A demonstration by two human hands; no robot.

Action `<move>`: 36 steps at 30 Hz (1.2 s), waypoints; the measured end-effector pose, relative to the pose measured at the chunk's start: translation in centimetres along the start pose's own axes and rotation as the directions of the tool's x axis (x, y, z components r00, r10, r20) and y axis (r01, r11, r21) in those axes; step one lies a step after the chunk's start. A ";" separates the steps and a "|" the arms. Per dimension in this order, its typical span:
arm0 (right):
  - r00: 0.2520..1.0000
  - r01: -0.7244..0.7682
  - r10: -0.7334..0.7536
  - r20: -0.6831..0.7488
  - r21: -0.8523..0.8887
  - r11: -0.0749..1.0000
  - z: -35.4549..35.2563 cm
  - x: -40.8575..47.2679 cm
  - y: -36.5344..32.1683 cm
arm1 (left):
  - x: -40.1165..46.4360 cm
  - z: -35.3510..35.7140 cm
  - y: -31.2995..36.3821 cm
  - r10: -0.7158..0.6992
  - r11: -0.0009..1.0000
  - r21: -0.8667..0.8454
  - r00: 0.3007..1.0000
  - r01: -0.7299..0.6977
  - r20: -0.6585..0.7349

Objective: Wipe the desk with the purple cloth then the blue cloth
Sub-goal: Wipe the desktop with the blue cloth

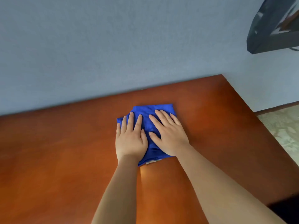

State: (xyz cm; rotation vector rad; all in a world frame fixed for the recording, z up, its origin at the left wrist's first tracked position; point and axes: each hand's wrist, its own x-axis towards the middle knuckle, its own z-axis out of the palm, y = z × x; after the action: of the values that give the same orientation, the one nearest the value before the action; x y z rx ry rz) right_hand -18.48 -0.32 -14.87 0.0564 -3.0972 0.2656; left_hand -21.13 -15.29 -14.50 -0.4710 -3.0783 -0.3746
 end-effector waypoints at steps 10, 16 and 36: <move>0.999 0.045 -0.045 0.008 -0.017 0.999 -0.3 10.9 2.0 | 10.5 0.3 -1.8 -0.034 0.999 -0.003 0.999 0.034 -0.016; 0.999 0.026 -0.024 0.031 -0.043 0.999 -0.4 13.1 2.4 | 13.2 0.6 -2.4 -0.007 1.000 -0.011 1.000 0.007 -0.030; 0.997 -0.009 0.011 0.077 -0.028 1.000 -0.1 0.9 -0.8 | 1.1 -0.4 -1.3 0.022 1.000 0.006 0.998 -0.023 0.050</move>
State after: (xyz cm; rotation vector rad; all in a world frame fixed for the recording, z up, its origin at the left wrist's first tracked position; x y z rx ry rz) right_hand -19.36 -1.13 -14.55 0.0511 -3.1779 0.2260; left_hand -22.53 -16.24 -14.33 -0.5223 -3.1187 -0.3575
